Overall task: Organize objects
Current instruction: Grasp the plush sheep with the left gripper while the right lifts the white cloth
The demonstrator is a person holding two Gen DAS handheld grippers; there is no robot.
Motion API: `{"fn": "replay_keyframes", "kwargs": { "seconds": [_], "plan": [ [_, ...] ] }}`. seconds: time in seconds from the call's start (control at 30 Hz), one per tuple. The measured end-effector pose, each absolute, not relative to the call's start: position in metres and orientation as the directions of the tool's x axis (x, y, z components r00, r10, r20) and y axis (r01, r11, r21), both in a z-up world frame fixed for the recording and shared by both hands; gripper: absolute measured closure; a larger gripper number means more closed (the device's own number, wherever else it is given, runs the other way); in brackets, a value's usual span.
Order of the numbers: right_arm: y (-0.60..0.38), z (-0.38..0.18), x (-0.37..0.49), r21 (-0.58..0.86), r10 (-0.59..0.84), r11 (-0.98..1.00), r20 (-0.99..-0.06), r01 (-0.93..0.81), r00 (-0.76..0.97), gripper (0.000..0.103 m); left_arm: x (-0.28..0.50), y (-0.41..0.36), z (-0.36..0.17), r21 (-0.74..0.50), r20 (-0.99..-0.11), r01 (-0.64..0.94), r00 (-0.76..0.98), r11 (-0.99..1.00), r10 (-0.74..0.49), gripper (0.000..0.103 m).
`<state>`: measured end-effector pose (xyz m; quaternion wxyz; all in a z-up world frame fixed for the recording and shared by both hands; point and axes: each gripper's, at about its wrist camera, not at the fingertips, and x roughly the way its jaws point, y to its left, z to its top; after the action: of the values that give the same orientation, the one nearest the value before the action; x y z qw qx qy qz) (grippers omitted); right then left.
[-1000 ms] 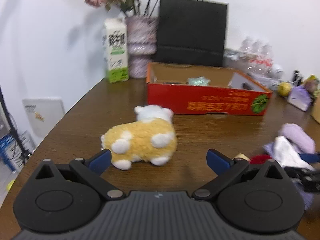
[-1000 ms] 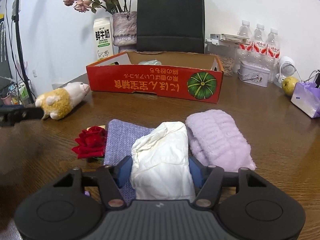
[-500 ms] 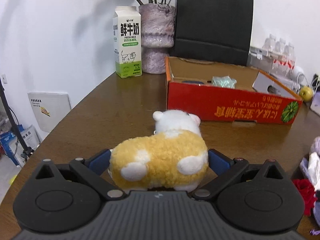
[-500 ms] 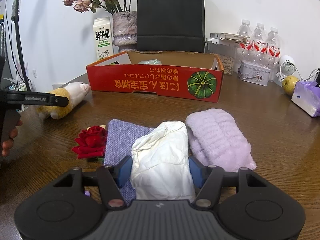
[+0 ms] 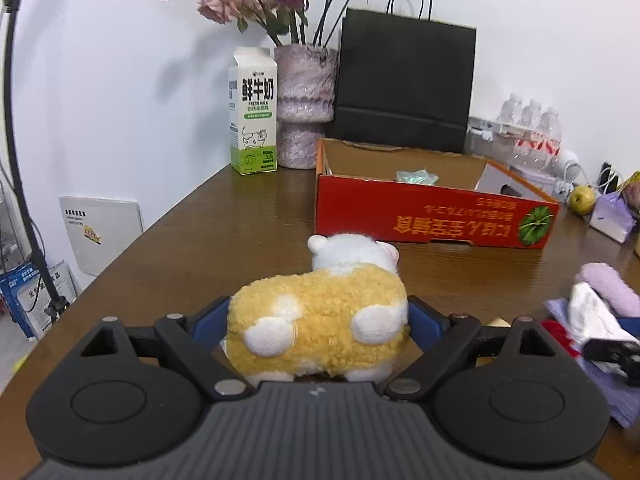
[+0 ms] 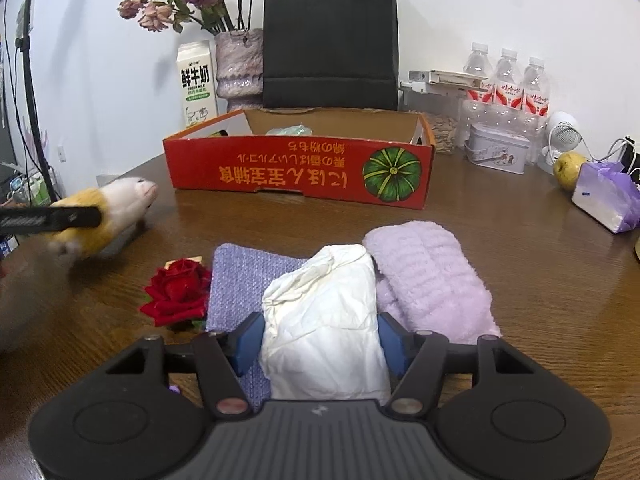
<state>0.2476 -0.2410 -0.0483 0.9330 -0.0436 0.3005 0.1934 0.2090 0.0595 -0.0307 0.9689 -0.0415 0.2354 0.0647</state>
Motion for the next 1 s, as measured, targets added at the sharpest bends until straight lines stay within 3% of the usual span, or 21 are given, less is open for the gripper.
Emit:
{"fn": "replay_keyframes", "kwargs": {
  "seconds": [0.4,1.0],
  "plan": [
    [-0.240,-0.040,0.226,0.033,0.361,0.914,-0.520,-0.404,0.774,0.043,0.169,0.031,-0.024,-0.044,-0.387,-0.172,0.911,0.984,0.142,0.012],
    [-0.231,-0.006,0.219,0.052,0.407,0.901,-0.440,-0.430,0.801,0.043,0.180,-0.007,0.010,-0.047,-0.349,-0.089,0.935,0.995,0.067,0.012]
  ]
}}
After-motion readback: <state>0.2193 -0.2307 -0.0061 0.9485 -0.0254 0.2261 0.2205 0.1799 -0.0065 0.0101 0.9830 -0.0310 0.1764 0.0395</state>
